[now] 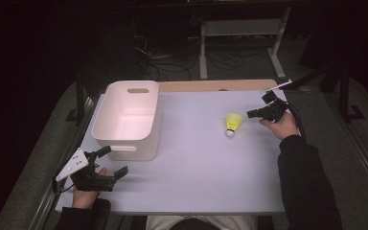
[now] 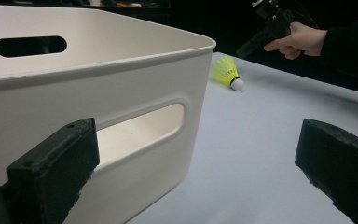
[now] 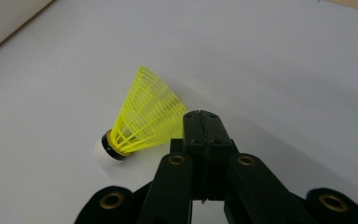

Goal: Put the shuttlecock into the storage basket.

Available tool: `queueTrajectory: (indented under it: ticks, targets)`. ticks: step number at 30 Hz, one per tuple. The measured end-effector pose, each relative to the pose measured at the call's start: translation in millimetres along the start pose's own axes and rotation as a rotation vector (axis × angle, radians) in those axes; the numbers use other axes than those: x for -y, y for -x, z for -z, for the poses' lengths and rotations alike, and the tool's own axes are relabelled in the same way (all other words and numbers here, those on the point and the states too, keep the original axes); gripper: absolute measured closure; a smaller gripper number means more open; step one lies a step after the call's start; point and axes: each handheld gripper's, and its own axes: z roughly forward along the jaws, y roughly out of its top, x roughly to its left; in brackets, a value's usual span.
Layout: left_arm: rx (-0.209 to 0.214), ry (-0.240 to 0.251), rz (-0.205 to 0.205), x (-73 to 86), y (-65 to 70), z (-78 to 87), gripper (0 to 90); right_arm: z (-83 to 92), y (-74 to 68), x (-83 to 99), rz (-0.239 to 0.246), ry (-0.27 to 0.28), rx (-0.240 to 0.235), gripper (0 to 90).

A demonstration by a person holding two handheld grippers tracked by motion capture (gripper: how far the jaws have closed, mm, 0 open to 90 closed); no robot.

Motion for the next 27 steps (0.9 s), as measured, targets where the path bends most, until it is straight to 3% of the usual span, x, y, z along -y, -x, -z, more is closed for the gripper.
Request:
queueTrajectory:
  ticks: [16,27]
  targets:
    - [0.0,0.001,0.0,0.0,0.1,0.4,0.0,-19.6,4.8,4.1,-0.046,-0.057,0.005,88.8]
    - [-0.001,0.001,0.001,0.1,0.2,0.4,0.0,-29.2,6.8,5.6,-0.068,-0.067,0.009,88.8]
